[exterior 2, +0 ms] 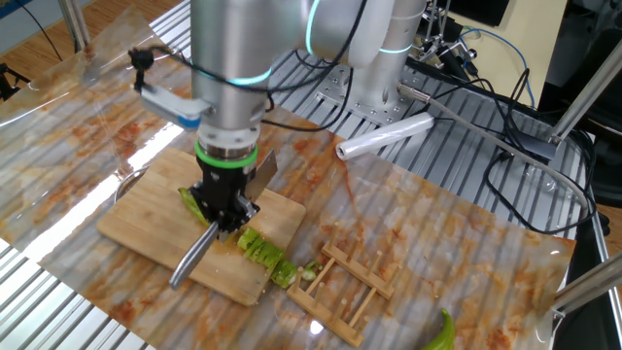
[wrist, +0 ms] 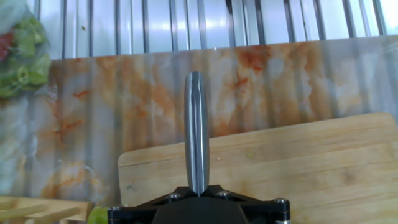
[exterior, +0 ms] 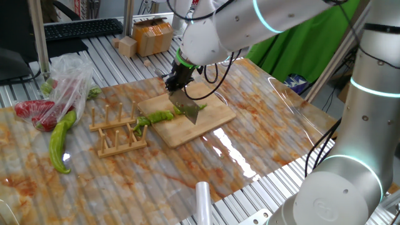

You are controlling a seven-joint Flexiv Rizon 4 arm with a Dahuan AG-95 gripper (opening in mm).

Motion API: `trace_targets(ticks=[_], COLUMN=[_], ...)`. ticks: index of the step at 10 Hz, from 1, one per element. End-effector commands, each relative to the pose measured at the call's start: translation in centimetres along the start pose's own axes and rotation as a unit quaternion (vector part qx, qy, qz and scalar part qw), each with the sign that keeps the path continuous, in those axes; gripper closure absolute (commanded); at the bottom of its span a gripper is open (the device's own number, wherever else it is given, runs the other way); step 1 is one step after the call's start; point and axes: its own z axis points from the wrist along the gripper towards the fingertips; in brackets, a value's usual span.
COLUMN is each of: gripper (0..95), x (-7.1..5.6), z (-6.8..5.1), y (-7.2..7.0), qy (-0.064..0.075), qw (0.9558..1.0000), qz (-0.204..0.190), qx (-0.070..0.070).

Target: Chop the chili peppers

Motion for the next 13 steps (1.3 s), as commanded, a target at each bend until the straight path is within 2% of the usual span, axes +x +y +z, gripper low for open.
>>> trace_targets(ticks=[1,5,9,13], gripper=[95.0,95.0,95.0,95.0], x=[-0.1,-0.4,-0.4,-0.3], z=[-0.6,-1.7,-1.1,-1.0], y=[0.1,-0.7,-2.4,-2.8], qy=[0.002,-0.001,-0.004,-0.005], qw=[1.0000,0.9999,0.9997,0.9996], qz=[0.001,-0.014,-0.026,-0.029], qx=[-0.002,0.006,0.002,0.002])
